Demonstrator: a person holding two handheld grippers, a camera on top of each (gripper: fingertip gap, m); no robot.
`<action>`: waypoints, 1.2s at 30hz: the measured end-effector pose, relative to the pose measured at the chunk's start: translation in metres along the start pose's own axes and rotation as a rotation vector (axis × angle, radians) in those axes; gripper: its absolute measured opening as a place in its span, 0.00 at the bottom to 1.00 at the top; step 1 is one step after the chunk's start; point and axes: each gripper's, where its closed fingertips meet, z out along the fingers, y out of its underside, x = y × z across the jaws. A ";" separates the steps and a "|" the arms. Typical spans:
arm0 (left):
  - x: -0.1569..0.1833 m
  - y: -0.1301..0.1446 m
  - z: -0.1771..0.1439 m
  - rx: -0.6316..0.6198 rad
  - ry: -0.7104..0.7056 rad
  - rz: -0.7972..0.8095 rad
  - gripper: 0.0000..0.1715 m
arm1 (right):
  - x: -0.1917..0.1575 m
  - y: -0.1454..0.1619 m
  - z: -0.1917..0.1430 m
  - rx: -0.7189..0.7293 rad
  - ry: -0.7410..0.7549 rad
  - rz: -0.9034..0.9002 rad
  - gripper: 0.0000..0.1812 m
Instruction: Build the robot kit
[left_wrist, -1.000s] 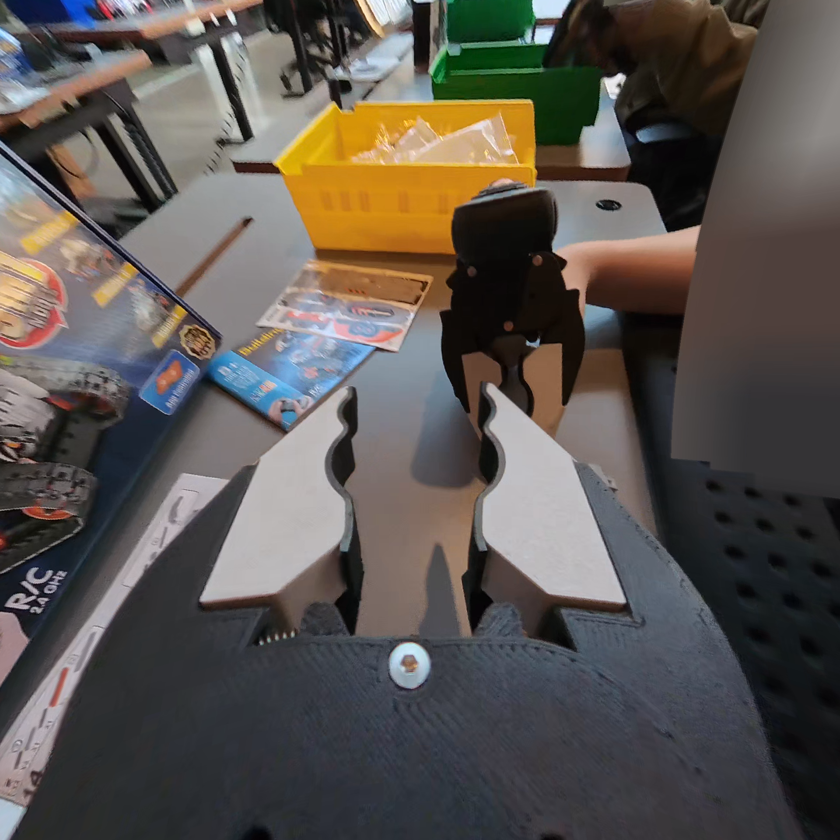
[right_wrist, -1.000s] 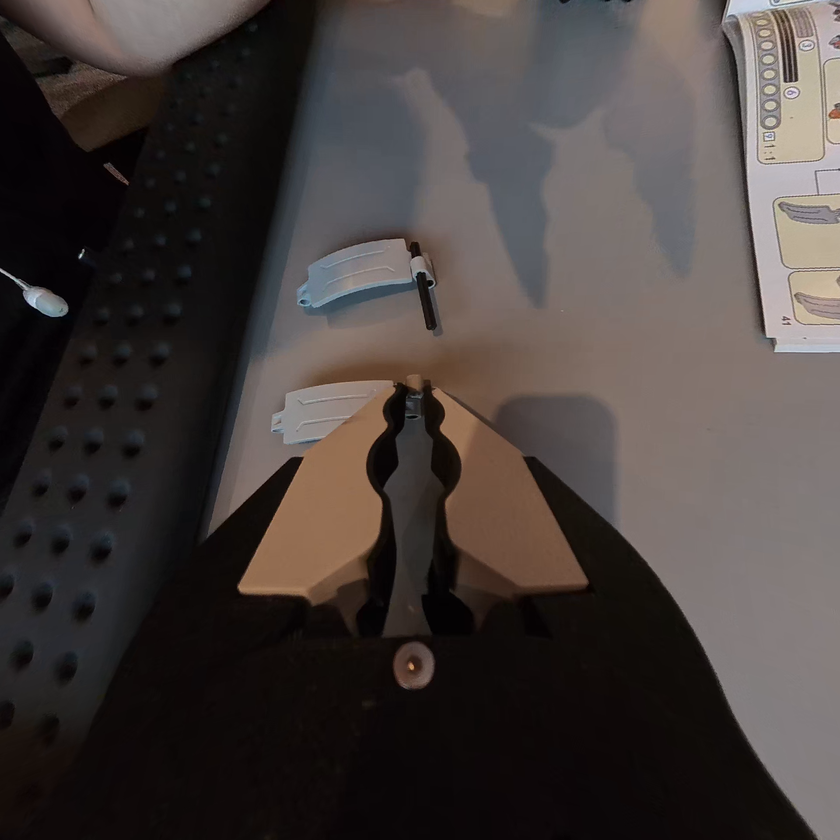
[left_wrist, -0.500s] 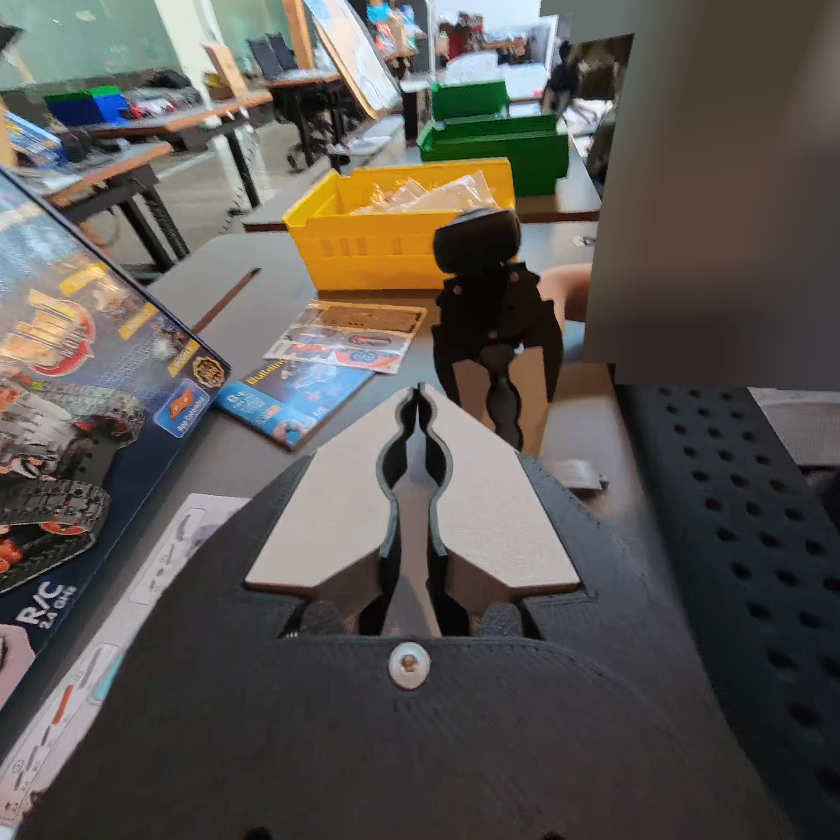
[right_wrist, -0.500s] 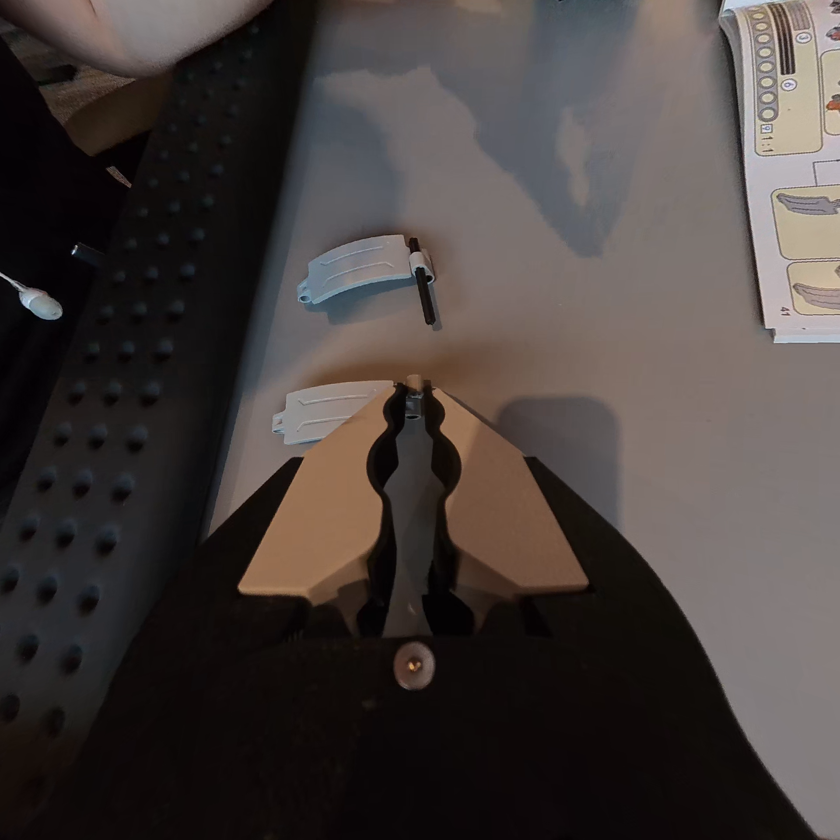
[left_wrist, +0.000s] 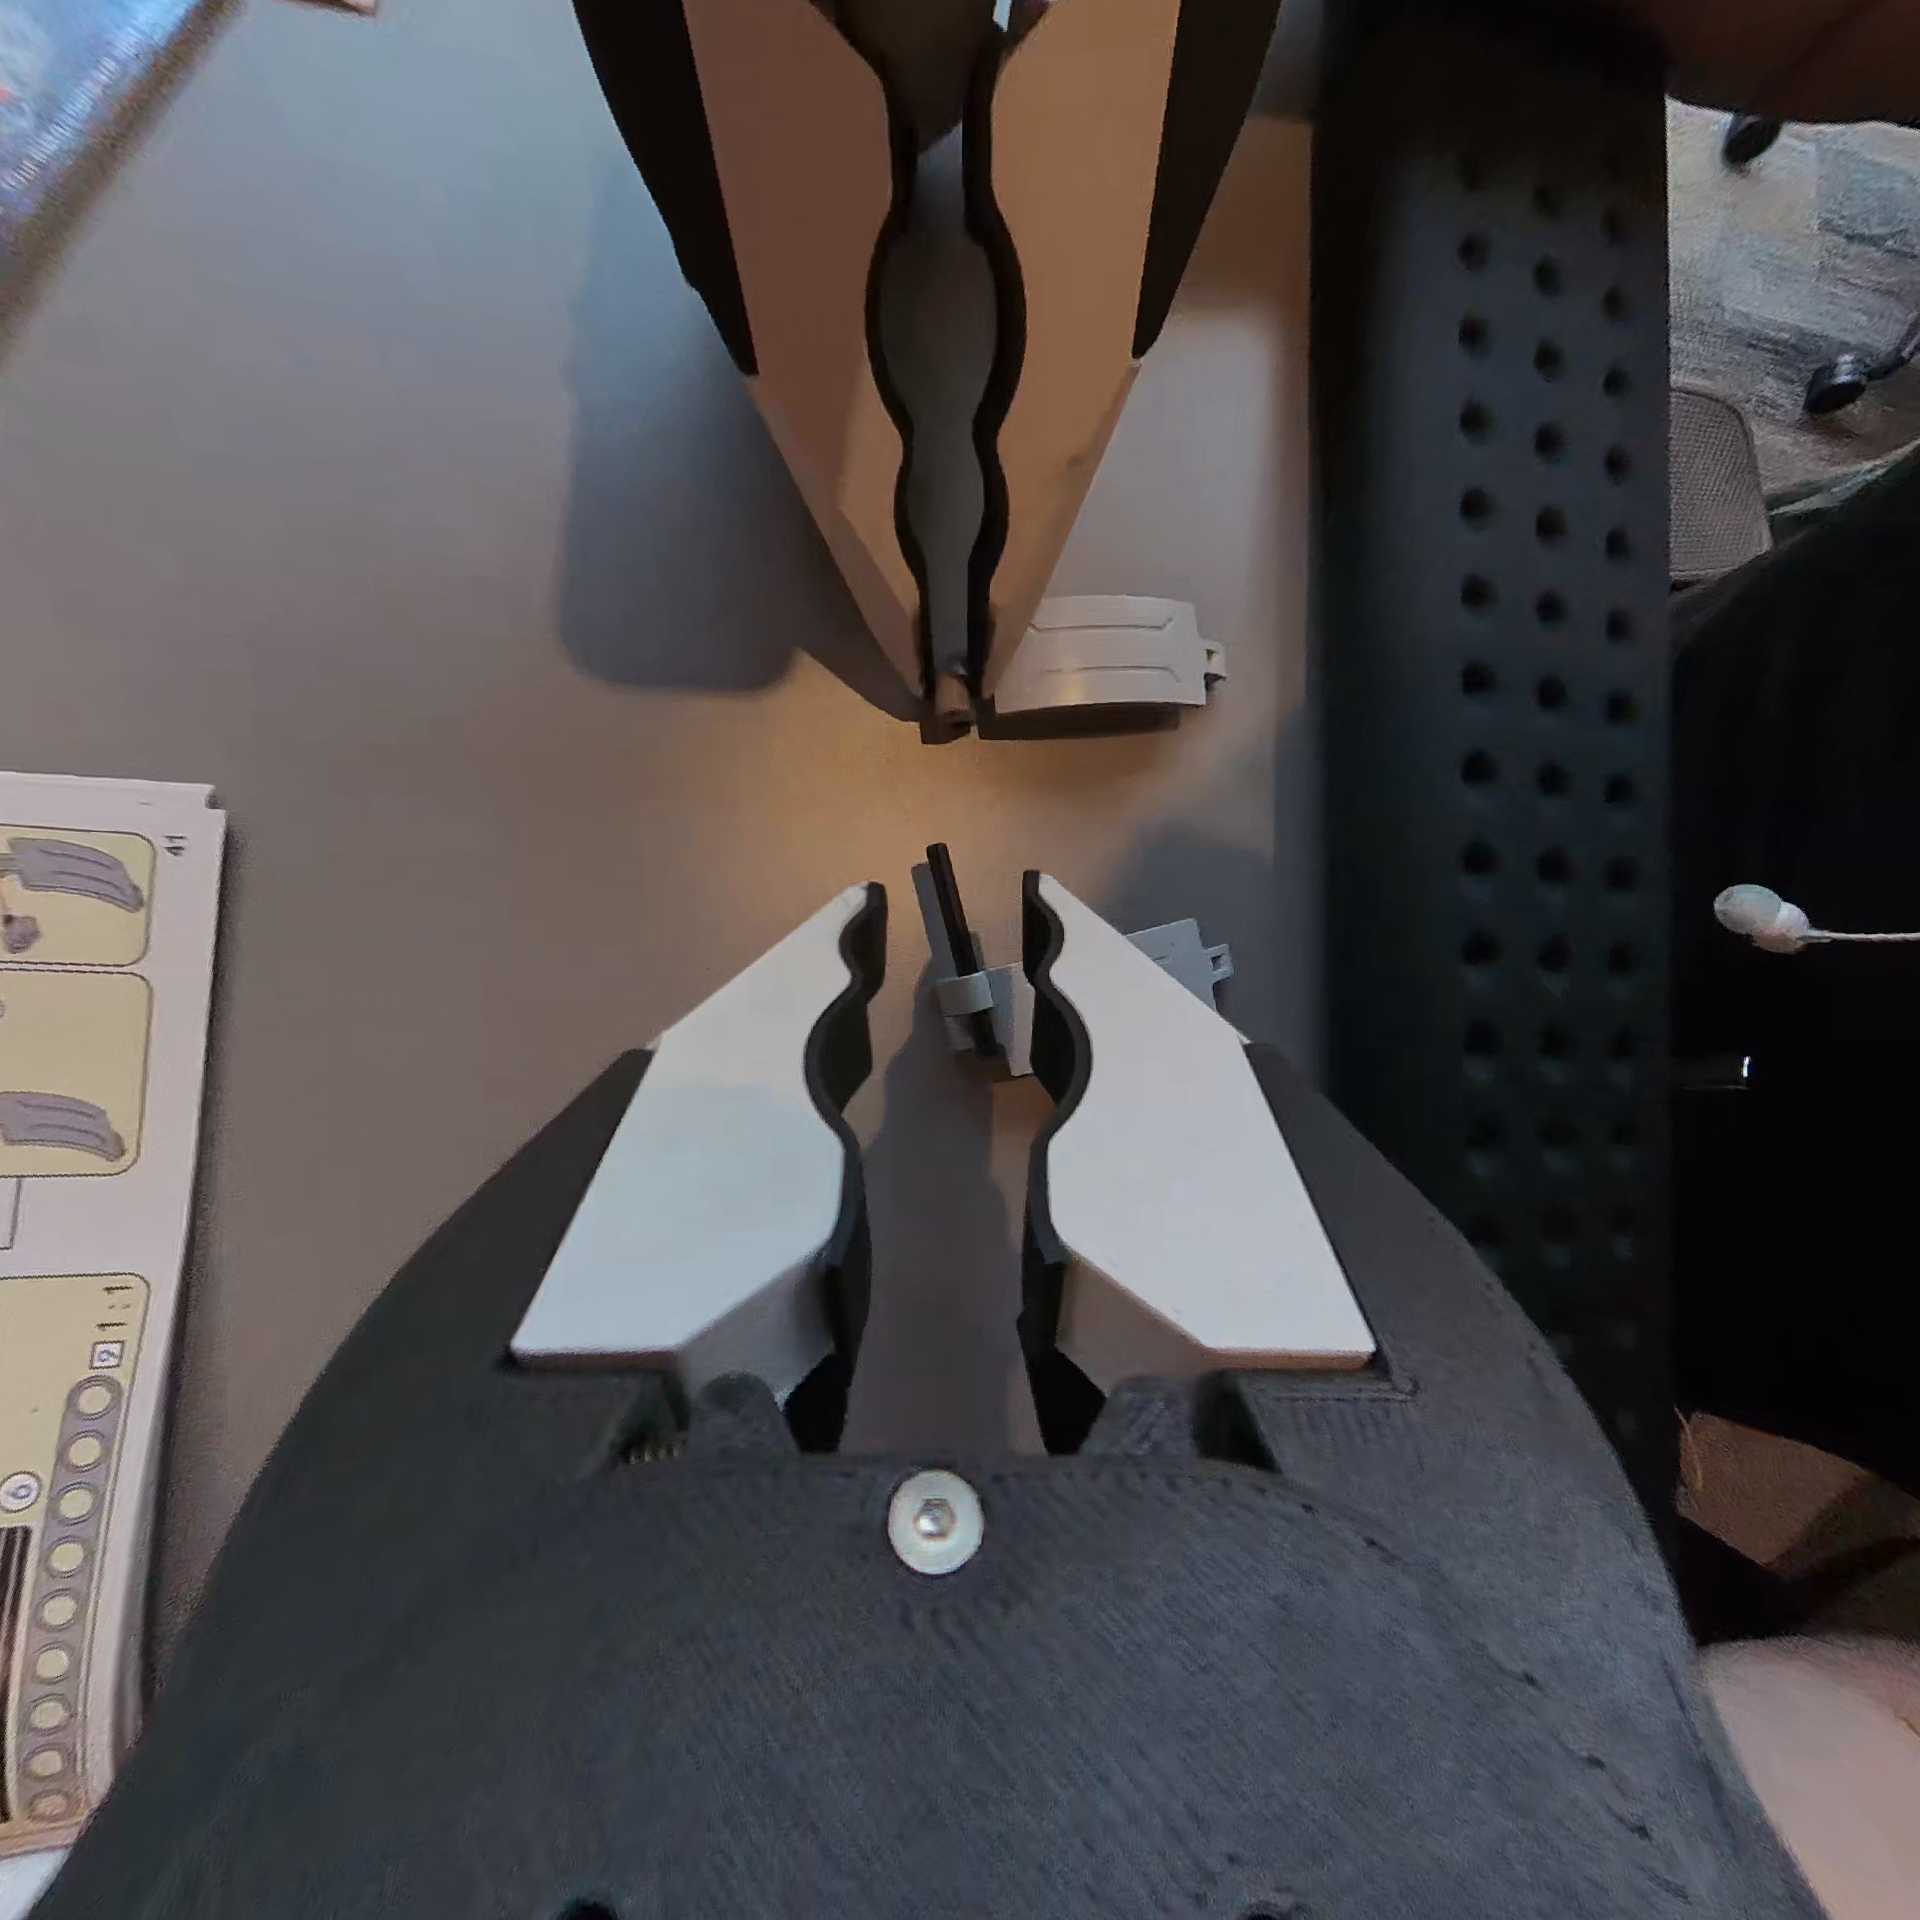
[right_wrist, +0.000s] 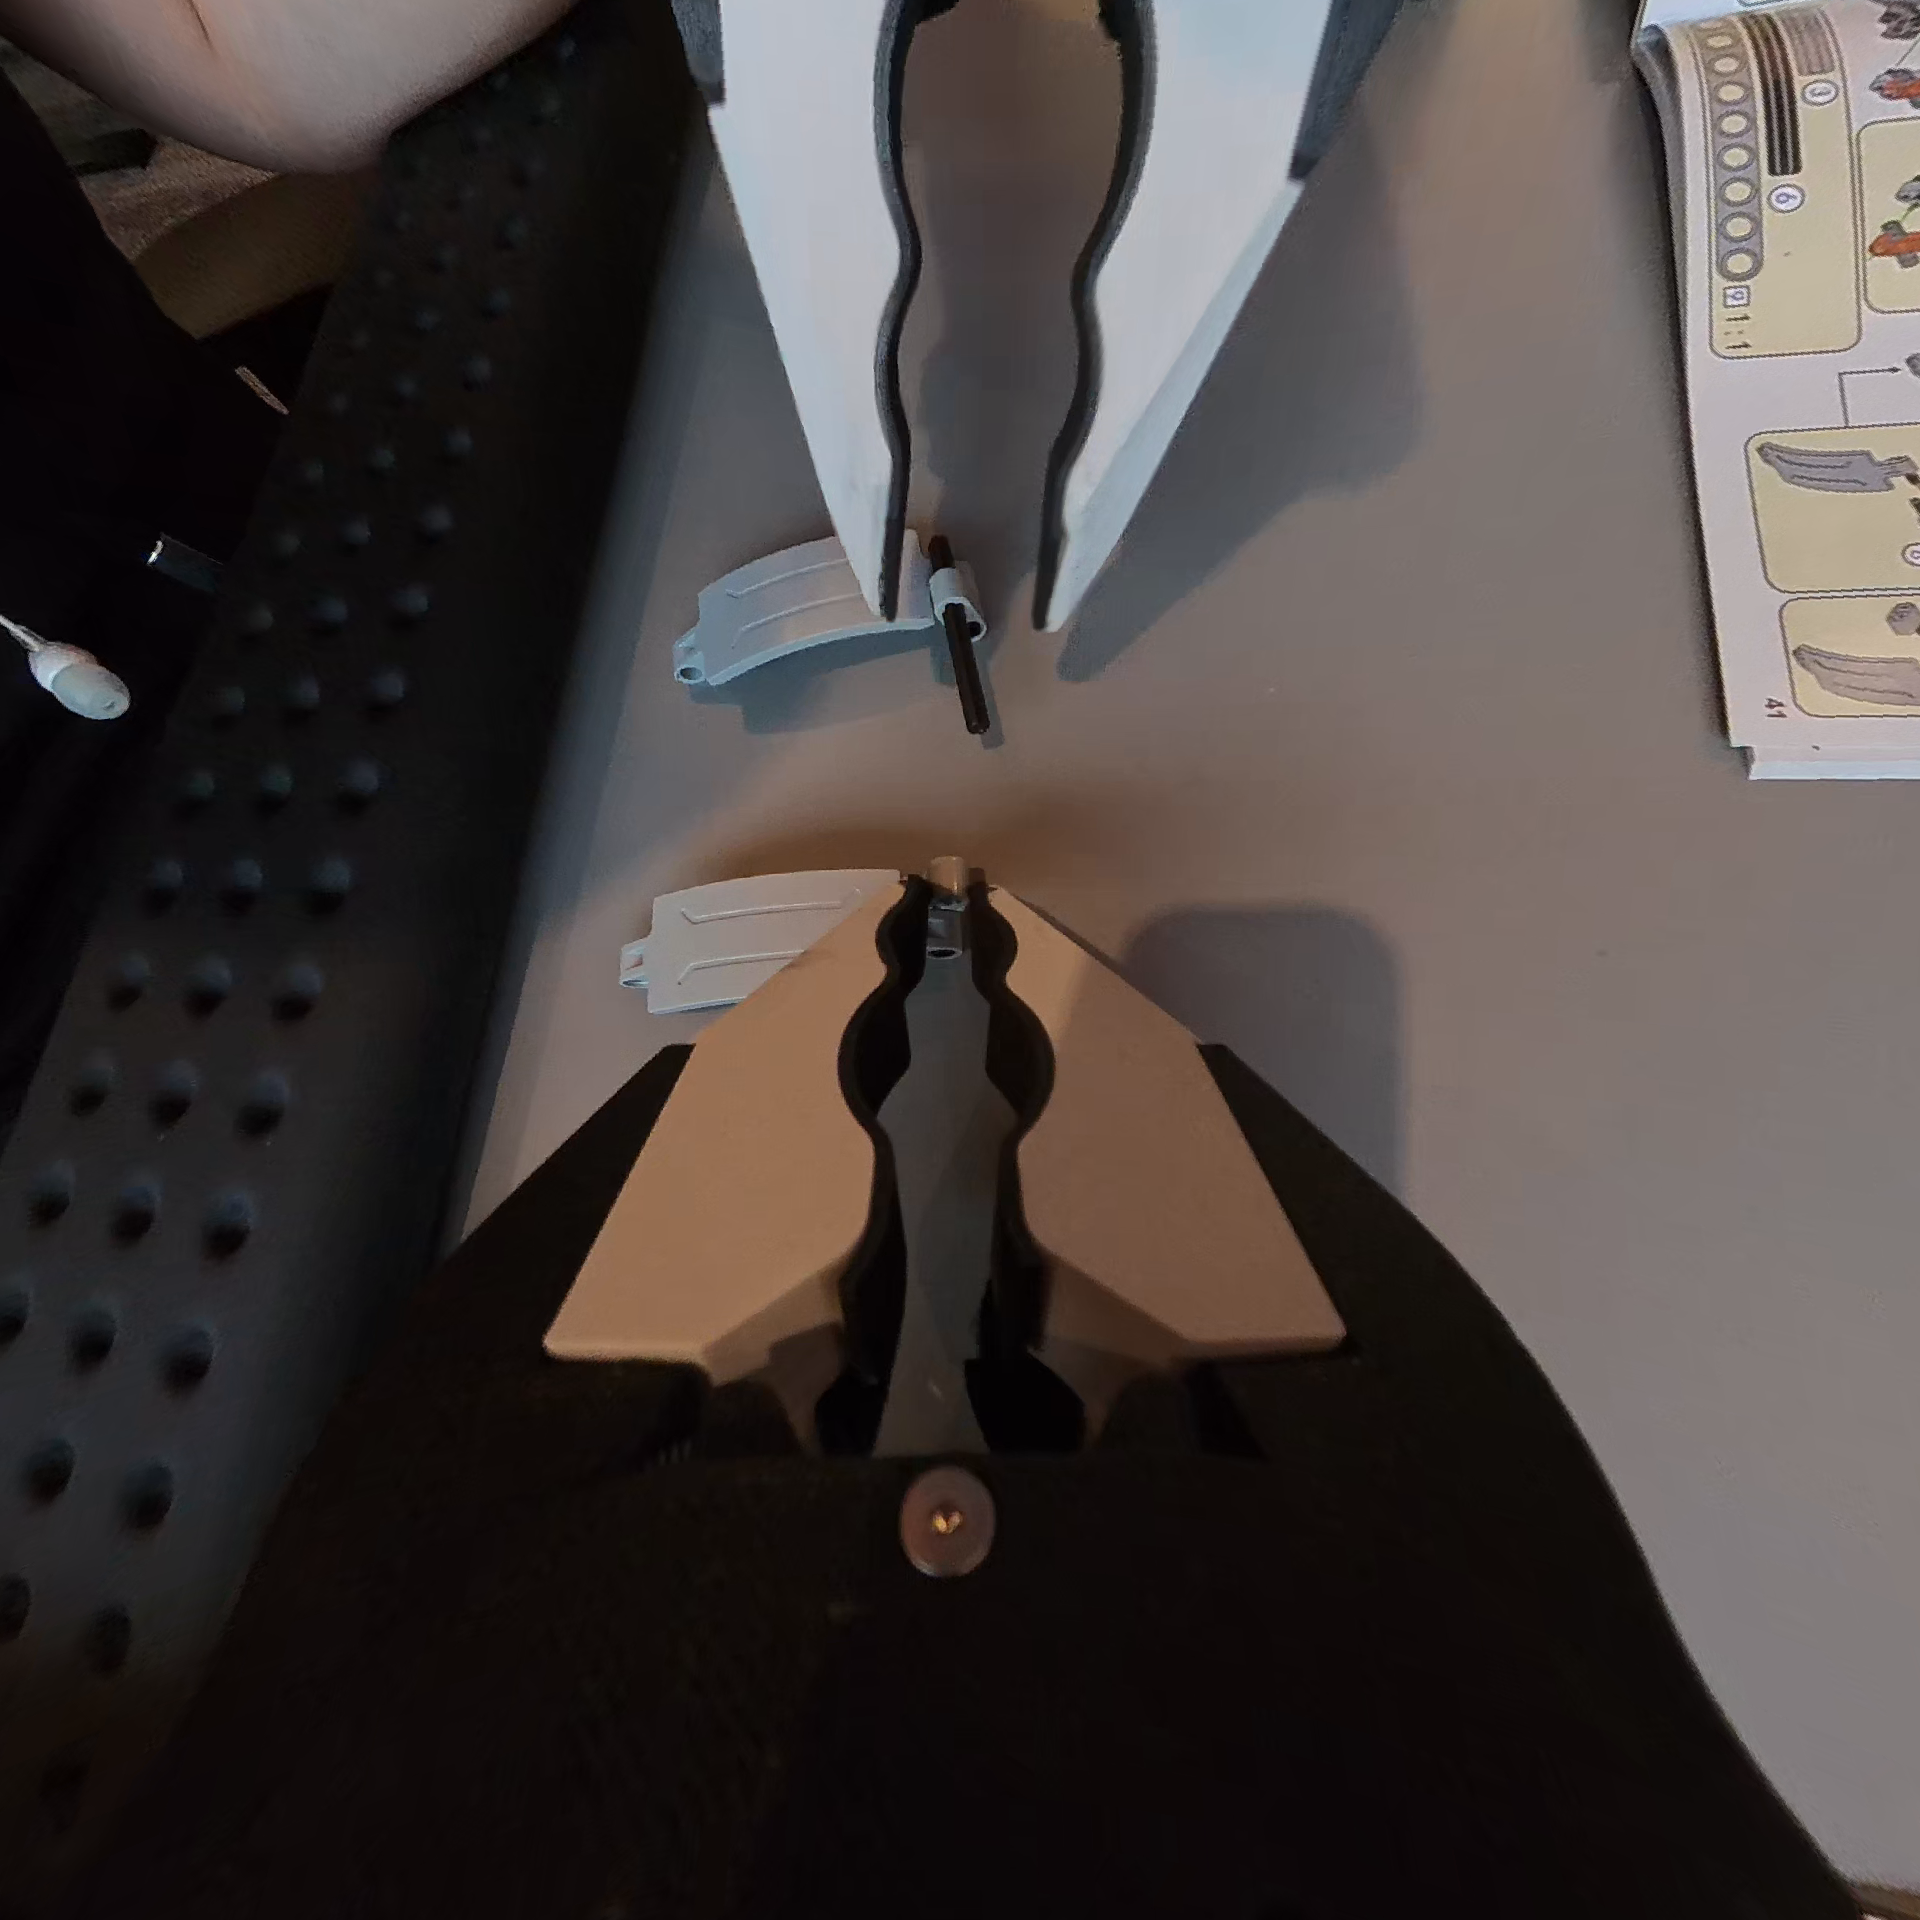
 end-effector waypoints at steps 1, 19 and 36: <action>0.000 0.003 0.002 -0.023 -0.005 -0.001 0.13 | 0.000 0.000 0.000 0.000 0.000 -0.001 0.03; 0.001 0.008 0.020 -0.075 0.076 0.001 0.01 | -0.002 -0.007 -0.001 0.032 0.023 -0.070 0.03; 0.011 -0.014 -0.003 0.076 0.222 -0.131 0.01 | 0.005 -0.039 -0.013 0.162 0.182 -0.246 0.03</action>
